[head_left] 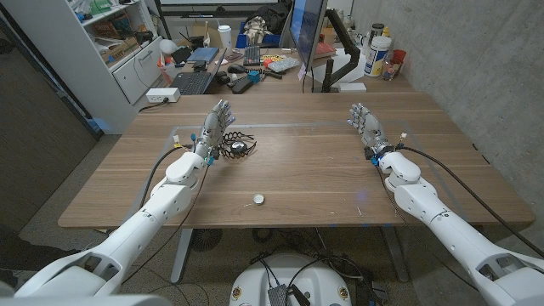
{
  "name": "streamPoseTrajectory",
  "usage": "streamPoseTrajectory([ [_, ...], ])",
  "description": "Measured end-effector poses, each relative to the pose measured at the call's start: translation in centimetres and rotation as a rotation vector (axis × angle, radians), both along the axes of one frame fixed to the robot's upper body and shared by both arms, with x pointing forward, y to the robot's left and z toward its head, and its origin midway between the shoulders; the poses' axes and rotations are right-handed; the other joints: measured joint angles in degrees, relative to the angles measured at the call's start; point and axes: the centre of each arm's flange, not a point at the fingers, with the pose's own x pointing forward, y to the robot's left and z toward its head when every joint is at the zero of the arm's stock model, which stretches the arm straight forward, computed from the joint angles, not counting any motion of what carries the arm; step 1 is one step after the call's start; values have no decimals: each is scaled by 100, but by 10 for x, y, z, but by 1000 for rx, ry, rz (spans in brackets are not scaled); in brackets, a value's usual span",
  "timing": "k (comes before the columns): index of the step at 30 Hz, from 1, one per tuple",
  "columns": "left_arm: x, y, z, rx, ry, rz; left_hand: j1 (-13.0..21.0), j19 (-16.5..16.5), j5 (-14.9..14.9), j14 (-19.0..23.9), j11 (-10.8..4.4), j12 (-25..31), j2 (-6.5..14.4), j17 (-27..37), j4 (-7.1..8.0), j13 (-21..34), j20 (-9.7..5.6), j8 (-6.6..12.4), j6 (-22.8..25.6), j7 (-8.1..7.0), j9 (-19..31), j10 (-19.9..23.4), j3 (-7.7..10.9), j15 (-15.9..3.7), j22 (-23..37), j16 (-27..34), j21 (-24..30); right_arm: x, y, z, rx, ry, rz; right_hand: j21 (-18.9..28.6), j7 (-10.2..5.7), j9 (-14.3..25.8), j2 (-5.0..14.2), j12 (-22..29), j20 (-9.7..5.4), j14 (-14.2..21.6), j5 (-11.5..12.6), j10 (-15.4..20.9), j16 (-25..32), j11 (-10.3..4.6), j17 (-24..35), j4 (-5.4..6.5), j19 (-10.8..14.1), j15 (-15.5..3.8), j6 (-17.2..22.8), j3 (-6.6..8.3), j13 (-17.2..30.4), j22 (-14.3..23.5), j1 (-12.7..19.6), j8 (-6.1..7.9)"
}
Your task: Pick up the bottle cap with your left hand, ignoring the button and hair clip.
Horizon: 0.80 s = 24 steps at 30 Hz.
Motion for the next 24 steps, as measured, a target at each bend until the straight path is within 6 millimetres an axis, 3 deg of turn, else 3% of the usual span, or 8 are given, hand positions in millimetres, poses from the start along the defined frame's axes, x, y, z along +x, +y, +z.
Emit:
streamPoseTrajectory([
  [5, -2, -2, 8, 12, -20, 2, 0, 0, 0, -8, -10, 0, 0, 0, -15, 0, 0, 0, -36, -24, 0, -10, 17, -8, 0, 0, 0, 0, 0, 0, 2, -3, -1, 0, 0, 0, 38, 0, 0, 0, 0, 0, 0, 0, 0, 0, 0, 1, 0, 0, 0, 0, 38, 0],
  [9, -6, -4, 19, 30, -44, 2, 45, 0, 0, -8, -30, 0, 45, -9, -43, 0, 0, 0, -11, -152, -1, -30, 55, -8, 0, 0, 0, 1, 2, -1, -21, 0, 2, 0, 0, 0, 38, 0, 0, 0, 0, 0, 0, 0, -1, 0, 0, 1, 0, 0, -1, 0, 38, 0],
  [11, -8, -6, 26, 69, -57, 16, 130, -11, 0, -7, -54, 0, 88, -17, -128, 0, 17, 25, 44, -230, -1, -5, 75, -8, 0, 0, -34, 0, 1, 0, -1, -4, 0, 0, 0, -1, 38, 0, 0, 0, 0, 0, 0, 0, -1, 0, 1, 1, 0, 0, -1, 0, 38, 0],
  [16, -15, -8, 43, 130, -96, 41, 411, 180, 0, 287, -122, 73, 132, -2, -335, 27, 442, 106, 340, -585, -1, 211, 140, 129, 40, 89, -62, 0, 2, 0, 2, -8, 0, 0, 0, -1, 38, 0, 0, 0, 0, -1, -1, 0, -1, 0, 1, 1, -1, 0, -1, -1, 37, 0],
  [19, -21, -10, 53, 174, -122, 59, 474, 281, 0, 354, -91, 106, 114, 2, -377, 27, 440, 106, 457, -701, -1, 324, 167, 134, 53, 89, -43, 0, 4, 0, 1, -7, 3, 0, 0, -1, 38, 0, 0, 0, -1, -1, -1, 0, -1, 0, 1, 1, -1, 0, -1, -1, 37, 0],
  [24, -29, -13, 66, 247, -159, 82, 632, 280, 0, 404, -150, 132, 57, 10, -510, 36, 440, 106, 498, -742, -1, 405, 205, 84, 53, 89, -43, 0, 3, 1, 4, -13, 0, 0, 0, -1, 38, 0, 0, 0, -1, -1, -1, 0, -1, -1, 1, 2, -1, 0, -1, -1, 37, 0],
])
